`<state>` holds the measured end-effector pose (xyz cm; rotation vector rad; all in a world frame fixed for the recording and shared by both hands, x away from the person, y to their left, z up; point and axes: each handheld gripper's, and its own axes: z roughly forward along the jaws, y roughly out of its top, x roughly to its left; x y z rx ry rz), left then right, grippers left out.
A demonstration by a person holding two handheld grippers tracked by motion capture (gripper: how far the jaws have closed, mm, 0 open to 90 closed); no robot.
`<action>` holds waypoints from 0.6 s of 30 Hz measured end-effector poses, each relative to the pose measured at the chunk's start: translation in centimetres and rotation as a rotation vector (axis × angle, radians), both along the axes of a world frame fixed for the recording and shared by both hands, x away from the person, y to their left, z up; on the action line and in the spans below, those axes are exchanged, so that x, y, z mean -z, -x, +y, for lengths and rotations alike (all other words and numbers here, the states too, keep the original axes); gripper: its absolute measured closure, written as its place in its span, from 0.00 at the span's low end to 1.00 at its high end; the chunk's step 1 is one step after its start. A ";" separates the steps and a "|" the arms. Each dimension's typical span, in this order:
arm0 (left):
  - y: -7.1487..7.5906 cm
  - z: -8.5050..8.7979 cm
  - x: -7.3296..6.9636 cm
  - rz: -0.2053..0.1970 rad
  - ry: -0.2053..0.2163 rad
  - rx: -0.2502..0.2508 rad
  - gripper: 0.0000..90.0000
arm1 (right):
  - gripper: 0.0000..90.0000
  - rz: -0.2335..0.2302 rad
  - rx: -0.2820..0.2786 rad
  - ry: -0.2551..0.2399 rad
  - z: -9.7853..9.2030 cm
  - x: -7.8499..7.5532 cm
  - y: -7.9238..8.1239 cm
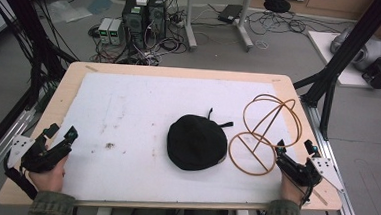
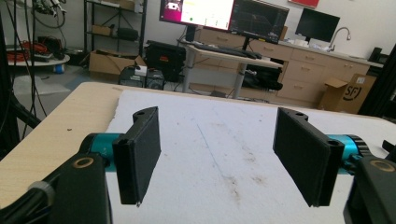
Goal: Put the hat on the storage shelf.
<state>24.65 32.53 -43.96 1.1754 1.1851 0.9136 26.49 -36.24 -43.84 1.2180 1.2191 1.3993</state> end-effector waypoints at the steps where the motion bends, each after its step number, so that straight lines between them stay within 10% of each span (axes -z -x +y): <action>1: 0.0 -0.1 0.0 0.002 -0.006 -0.001 0.36 | 0.06 0.000 -0.001 0.005 0.0 0.0 0.0; 18: -0.3 -1.7 -0.3 -0.006 -0.094 0.026 0.35 | 0.06 0.003 -0.007 0.005 0.1 0.0 -0.1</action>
